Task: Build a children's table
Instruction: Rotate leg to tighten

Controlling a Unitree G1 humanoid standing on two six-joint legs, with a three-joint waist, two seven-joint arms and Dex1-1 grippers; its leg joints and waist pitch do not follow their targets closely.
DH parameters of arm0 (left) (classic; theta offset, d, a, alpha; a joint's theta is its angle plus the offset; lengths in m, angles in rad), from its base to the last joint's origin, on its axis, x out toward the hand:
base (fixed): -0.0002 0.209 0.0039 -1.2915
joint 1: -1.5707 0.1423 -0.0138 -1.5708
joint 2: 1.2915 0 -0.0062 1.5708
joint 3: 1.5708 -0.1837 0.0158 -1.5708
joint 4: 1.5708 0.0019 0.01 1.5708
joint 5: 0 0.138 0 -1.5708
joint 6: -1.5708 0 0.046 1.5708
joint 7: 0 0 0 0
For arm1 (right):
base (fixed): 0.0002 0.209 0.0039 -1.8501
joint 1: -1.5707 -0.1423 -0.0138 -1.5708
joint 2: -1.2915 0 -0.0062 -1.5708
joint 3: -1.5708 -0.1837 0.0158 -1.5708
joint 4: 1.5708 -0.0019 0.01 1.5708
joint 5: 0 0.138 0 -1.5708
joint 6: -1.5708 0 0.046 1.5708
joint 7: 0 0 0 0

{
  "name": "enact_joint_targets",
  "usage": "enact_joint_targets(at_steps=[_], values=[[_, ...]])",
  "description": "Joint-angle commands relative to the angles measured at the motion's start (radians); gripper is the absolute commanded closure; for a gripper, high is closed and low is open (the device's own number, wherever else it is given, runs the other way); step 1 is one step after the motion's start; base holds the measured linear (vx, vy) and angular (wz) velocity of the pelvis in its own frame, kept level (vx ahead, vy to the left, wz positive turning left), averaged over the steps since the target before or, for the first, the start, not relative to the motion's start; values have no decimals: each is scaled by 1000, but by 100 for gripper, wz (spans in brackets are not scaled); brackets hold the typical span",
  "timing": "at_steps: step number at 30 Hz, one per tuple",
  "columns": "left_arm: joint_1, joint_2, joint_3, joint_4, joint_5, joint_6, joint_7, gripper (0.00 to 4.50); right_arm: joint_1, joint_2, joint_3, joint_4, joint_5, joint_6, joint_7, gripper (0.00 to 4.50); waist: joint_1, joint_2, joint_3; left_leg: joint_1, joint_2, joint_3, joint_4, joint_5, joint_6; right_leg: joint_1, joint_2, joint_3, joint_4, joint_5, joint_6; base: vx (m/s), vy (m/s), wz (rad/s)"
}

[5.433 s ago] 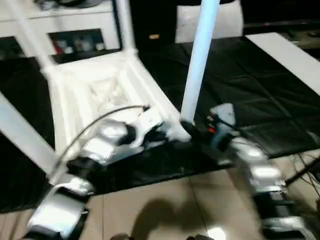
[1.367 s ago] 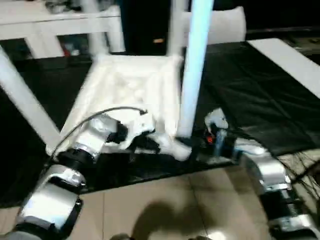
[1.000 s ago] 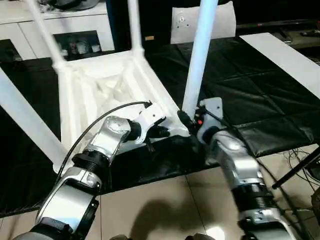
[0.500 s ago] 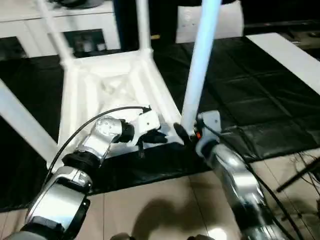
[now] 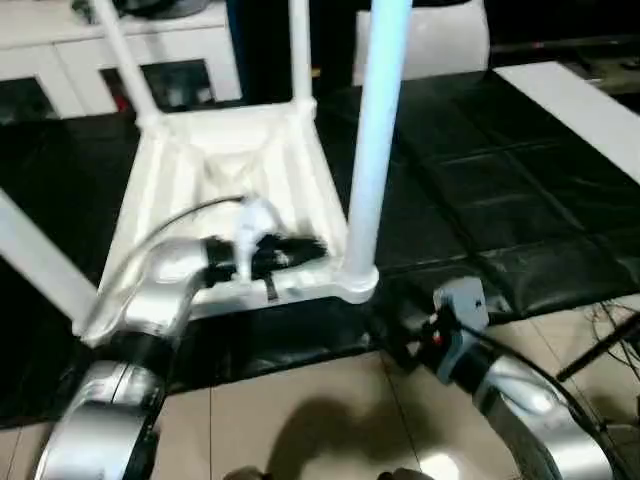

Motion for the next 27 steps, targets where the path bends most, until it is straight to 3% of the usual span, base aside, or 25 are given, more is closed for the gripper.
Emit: enact_joint_targets(at_steps=[1, 2, 4, 6, 7, 8, 9, 10, 11, 12, 13, 14, 15, 16, 17, 18, 19, 20, 21, 22, 23, 24, 25, 26, 27], values=[[76, -9, 43, -119, -22, 72, 103, 334, 9, 0, 20, -22, 8, 17, 8, 0, 4, -4, -57, -2, 10, 1, -72, -294, 29, 55, -39, 35, -86, -353, -165, 0, 0, 0], [169, -27, 74, -251, -25, 124, 181, 315, 21, -1, 33, -34, 9, 17, 13, 0, 0, -9, -56, -7, 16, 1, -75, -281, 28, 54, -39, 36, -87, -350, -156, 0, 0, 0], [269, -58, 111, -388, -19, 172, 263, 315, 27, -3, 58, -45, 19, 11, 36, 0, 1, -4, -53, 0, 12, 5, -72, -300, 32, 43, -34, 35, -97, -386, -143, 0, 0, 0], [340, -92, 135, -484, -5, 193, 331, 290, 23, -13, 82, -50, 13, 4, 52, 0, -1, -7, -50, -5, 14, 4, -75, -309, 32, 43, -31, 35, -100, -399, -129, 0, 0, 0], [416, -122, 139, -565, 11, 220, 382, 278, 10, -19, 93, -41, 10, -2, 65, 0, 9, 12, -56, -35, 10, -29, -89, -296, 82, 73, -50, 0, -88, -381, -130, 0, 0, 0], [449, -138, 138, -590, 23, 216, 403, 272, 5, -22, 93, -36, 13, -4, 74, 0, 2, 2, -49, -44, 9, -40, -89, -292, 107, 70, -50, -11, -90, -359, -131, -1, -10, 29], [474, -150, 137, -606, 33, 208, 419, 261, 1, -24, 93, -31, 16, -5, 81, 0, -4, 14, -46, -59, 3, -66, -93, -316, 124, 86, -42, -43, -90, -345, -138, -1, -10, 29], [514, -162, 128, -637, 43, 199, 451, 261, -2, -30, 92, -28, 22, -6, 90, 0, -5, 21, -45, -53, 8, -80, -94, -349, 113, 84, -38, -52, -91, -342, -143, 3, -18, 52], [543, -169, 119, -654, 53, 190, 470, 252, -2, -35, 91, -27, 24, -10, 96, 0, -18, 28, -45, -52, 31, -127, -105, -426, 97, 92, -19, -70, -73, -276, -174, 11, -56, 56], [580, -174, 102, -679, 79, 179, 499, 235, -6, -39, 87, -20, 27, -14, 101, 0, -26, 47, -36, -34, 63, -193, -146, -503, 105, 84, 15, -77, -28, -224, -205, 11, -56, 56], [621, -178, 78, -703, 113, 166, 525, 228, -7, -47, 86, -14, 30, -19, 113, 0, -40, 39, -40, -13, 78, -226, -149, -505, 129, 74, 25, -69, -1, -195, -232, 59, -105, 54], [660, -192, 65, -723, 137, 164, 561, 221, -11, -59, 84, -8, 36, -21, 133, 0, -50, 42, -35, -6, 70, -262, -149, -458, 195, 63, 34, -53, 31, -200, -280, 60, -135, 64], [689, -202, 59, -744, 150, 173, 588, 221, -10, -68, 83, -7, 45, -21, 147, 0, -41, 23, -28, -34, 21, -247, -139, -421, 213, 73, 12, -31, 9, -212, -329, 60, -135, 64], [704, -208, 58, -759, 153, 185, 601, 212, -8, -72, 83, -9, 53, -19, 155, 0, -33, -5, -29, -61, -24, -221, -106, -387, 198, 81, -13, -13, -37, -236, -350, -5, -127, 65], [740, -228, 65, -795, 159, 203, 633, 192, -8, -78, 84, -18, 81, -13, 181, 0, -5, -31, -41, -16, -65, -98, 28, -241, 117, 59, -102, 22, -145, -518, -241, -19, -111, 33], [756, -241, 71, -806, 158, 196, 646, 188, -13, -79, 81, -23, 106, -7, 203, 0, 26, -47, -26, -50, -46, -74, 46, -71, 101, 84, -139, 64, -156, -735, -83, -19, -111, 33], [765, -250, 74, -811, 155, 191, 652, 188, -17, -80, 77, -26, 124, -2, 218, 0, 61, -60, -34, -56, -23, -71, 59, -49, 122, 83, -174, 115, -158, -804, 13, 0, -99, 6], [784, -254, 79, -821, 159, 168, 667, 177, -19, -80, 78, -30, 143, -1, 239, 0, 79, -83, -39, -80, -12, -78, 69, -71, 159, 104, -197, 141, -140, -736, 1, 2, -50, 1], [789, -259, 83, -823, 159, 158, 674, 177, -23, -81, 78, -27, 147, -3, 248, 0, 88, -71, -38, -85, -4, -88, 67, -69, 171, 111, -207, 140, -132, -673, -31, 2, -50, 1], [807, -268, 95, -830, 164, 136, 702, 177, -33, -82, 81, -17, 151, -11, 265, 0, 95, -70, -40, -88, -2, -91, 61, -60, 178, 117, -203, 132, -127, -606, -72, 0, 0, 0], [819, -270, 102, -835, 177, 117, 724, 147, -45, -80, 82, -3, 150, -17, 272, 0, 96, -50, -40, -65, 14, -89, 13, -27, 190, 105, -155, 85, -114, -463, -170, 0, 0, 0], [829, -274, 107, -837, 175, 102, 738, 147, -57, -76, 82, 9, 152, -21, 274, 0, 84, -33, -40, -30, 26, -77, -37, -39, 209, 74, -57, 31, -82, -334, -209, 0, 0, 0], [829, -274, 107, -837, 175, 102, 738, 145, -57, -76, 82, 9, 152, -21, 274, 0, 71, -25, -47, -6, 45, -83, -43, -75, 208, 63, -32, 23, -64, -278, -211, 18, 54, 2], [842, -275, 114, -845, 178, 91, 754, 139, -73, -66, 82, 26, 154, -29, 268, 0, 71, -19, -61, 16, 66, -90, -41, -105, 206, 61, -40, 29, -48, -156, -210, 11, 62, 6], [854, -282, 124, -853, 178, 95, 772, 125, -88, -51, 79, 45, 155, -39, 254, 0, 64, -27, -54, 6, 72, -84, -56, -160, 173, 66, -44, 33, -46, -91, -202, 11, 62, 6]])
